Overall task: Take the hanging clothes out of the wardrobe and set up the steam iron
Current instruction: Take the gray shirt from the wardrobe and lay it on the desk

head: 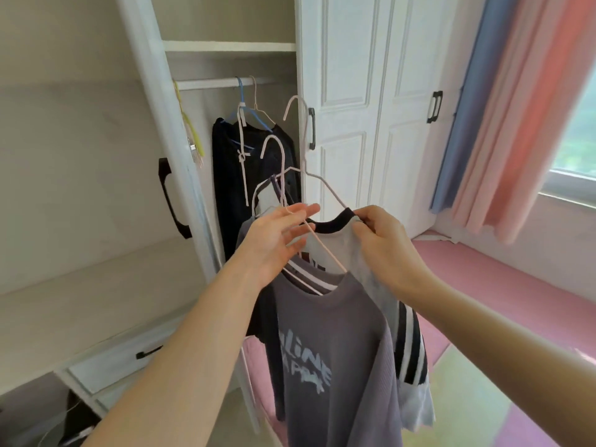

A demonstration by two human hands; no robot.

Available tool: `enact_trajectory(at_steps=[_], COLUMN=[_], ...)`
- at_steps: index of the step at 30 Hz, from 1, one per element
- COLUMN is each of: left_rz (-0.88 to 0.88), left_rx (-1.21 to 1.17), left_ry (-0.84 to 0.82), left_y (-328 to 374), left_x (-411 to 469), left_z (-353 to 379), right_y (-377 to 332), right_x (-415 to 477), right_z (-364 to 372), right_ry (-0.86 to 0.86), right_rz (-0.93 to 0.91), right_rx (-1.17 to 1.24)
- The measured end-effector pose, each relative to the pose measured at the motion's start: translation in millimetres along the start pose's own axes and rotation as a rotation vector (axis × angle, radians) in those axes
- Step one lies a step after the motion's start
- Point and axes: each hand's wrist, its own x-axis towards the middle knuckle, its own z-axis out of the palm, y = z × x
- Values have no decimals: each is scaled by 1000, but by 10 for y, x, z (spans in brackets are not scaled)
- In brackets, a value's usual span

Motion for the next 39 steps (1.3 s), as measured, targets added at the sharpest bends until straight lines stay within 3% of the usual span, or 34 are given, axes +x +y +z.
enact_trajectory(at_steps=[4, 9, 24, 32, 39], left_rz=[-70, -24, 195, 333, 399], left_rx=[-133, -42, 114, 172, 324], left_ry=[-41, -16, 329, 568, 777], left_y=[-148, -220, -663, -540, -511], left_x=[-323, -634, -1889, -2602, -3107], left_z=[153, 384, 888, 842, 559], right_y=[70, 130, 404, 253, 29], right_x=[-353, -672, -1553, -1830, -2055], right_z=[-213, -478, -1059, -874, -429], right_ry=[-25, -78, -467, -636, -738], right_rz=[-3, -34, -139, -265, -459], right_rx=[-9, -5, 157, 208, 47])
